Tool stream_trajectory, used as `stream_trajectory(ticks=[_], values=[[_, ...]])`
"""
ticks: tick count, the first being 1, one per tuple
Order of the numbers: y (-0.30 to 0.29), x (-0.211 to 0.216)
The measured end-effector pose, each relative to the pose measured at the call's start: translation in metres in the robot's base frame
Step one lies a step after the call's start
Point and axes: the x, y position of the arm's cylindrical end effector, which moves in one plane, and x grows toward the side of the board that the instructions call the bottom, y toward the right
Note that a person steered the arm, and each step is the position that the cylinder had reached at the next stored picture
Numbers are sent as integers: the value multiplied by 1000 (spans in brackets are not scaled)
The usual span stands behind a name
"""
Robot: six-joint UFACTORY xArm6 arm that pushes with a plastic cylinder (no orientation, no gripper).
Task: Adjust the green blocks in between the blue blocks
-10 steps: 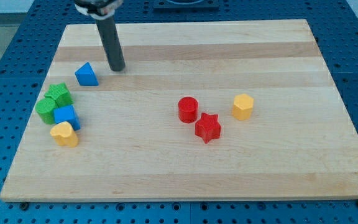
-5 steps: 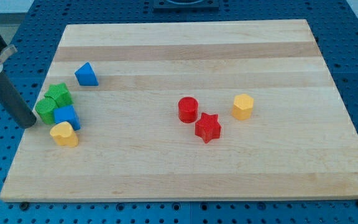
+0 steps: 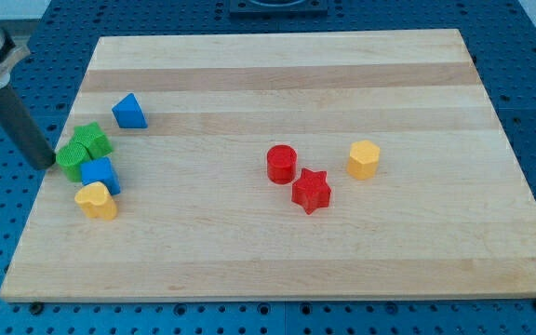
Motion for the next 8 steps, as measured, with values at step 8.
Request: stream_trajectory(ticks=[8], values=[[33,-3]])
